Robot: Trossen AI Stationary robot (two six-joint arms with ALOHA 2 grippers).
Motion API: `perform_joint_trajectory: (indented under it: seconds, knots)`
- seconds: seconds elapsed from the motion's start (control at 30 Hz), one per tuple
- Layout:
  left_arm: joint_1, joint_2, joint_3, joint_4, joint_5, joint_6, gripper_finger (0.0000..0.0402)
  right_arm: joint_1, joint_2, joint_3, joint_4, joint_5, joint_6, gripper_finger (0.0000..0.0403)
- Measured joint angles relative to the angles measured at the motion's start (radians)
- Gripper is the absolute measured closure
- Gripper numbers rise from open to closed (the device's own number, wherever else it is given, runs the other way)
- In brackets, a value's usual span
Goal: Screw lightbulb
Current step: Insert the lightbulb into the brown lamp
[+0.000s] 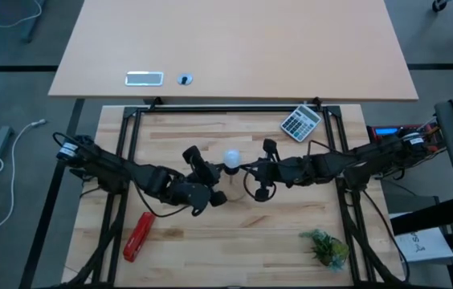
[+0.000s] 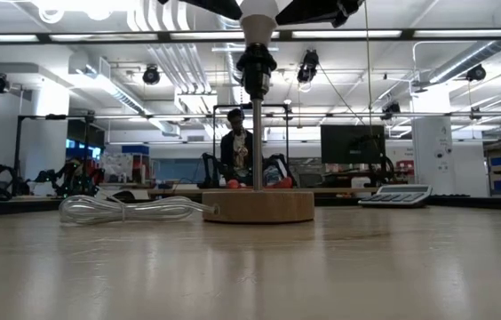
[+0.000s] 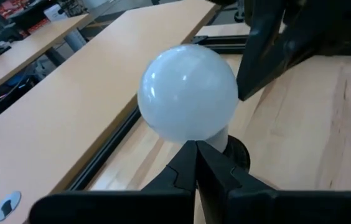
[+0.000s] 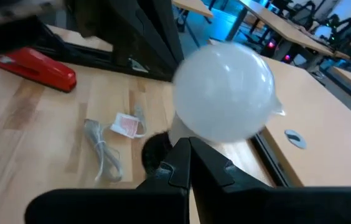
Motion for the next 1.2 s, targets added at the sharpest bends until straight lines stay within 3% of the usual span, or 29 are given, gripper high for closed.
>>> perform_joint_trajectory:
  seconds: [0.3, 0.5, 0.87, 1.2]
  knots:
    - [-0.023, -0.003, 0.000, -0.045, 0.016, -0.068, 0.0401, -0.007, -0.001, 0.000, -0.033, 0.141, 0.007, 0.0403]
    - [-0.021, -0.003, 0.000, -0.045, 0.020, -0.075, 0.0402, -0.044, 0.000, 0.000, 0.011, 0.136, -0.033, 0.0403]
    - [0.001, -0.003, 0.001, -0.047, 0.017, -0.068, 0.0402, -0.051, 0.001, 0.001, 0.043, 0.020, -0.050, 0.0403]
    - [0.019, -0.003, 0.001, -0.057, 0.012, -0.052, 0.0402, -0.025, 0.001, 0.001, 0.039, 0.015, -0.024, 0.0403]
